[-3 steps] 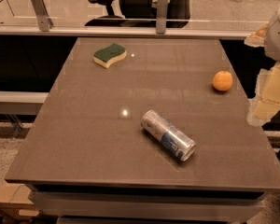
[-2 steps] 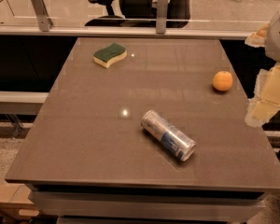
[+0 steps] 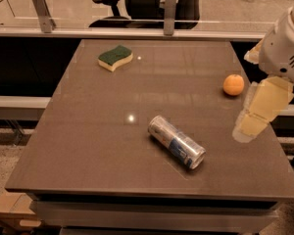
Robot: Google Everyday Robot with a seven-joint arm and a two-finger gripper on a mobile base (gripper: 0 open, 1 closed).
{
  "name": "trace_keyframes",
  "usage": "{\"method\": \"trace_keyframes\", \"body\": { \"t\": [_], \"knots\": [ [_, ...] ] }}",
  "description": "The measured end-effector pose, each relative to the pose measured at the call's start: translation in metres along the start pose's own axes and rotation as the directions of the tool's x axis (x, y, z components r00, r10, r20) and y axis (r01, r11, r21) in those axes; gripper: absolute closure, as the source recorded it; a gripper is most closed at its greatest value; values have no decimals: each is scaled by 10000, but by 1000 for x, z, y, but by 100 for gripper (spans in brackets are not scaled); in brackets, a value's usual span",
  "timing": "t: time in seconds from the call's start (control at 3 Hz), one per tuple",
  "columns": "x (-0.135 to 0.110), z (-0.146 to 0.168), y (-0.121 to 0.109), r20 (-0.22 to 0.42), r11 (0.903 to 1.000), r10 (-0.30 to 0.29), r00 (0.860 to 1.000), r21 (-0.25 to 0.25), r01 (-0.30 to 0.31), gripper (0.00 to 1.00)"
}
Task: Move redbull can near sponge
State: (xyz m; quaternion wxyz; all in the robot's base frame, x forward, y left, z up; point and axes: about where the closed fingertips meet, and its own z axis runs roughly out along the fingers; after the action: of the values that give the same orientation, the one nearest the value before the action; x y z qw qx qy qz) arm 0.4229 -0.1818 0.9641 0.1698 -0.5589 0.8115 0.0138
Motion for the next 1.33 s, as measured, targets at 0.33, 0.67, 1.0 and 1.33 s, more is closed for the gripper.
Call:
{"method": "trace_keyframes", "body": {
  "t": [0.33,0.67,1.0,1.33],
  "knots": [
    [-7,15,14,-5,9939,957,9954,-559,-956,0],
    [-10,34,16,43,9754,1959,9806,-1041,-1944,0],
    [-15,54,17,-101,9531,2718,9623,-1354,-2706,0],
    [-16,53,17,-104,9508,2805,9598,-1338,-2794,0]
  ]
}}
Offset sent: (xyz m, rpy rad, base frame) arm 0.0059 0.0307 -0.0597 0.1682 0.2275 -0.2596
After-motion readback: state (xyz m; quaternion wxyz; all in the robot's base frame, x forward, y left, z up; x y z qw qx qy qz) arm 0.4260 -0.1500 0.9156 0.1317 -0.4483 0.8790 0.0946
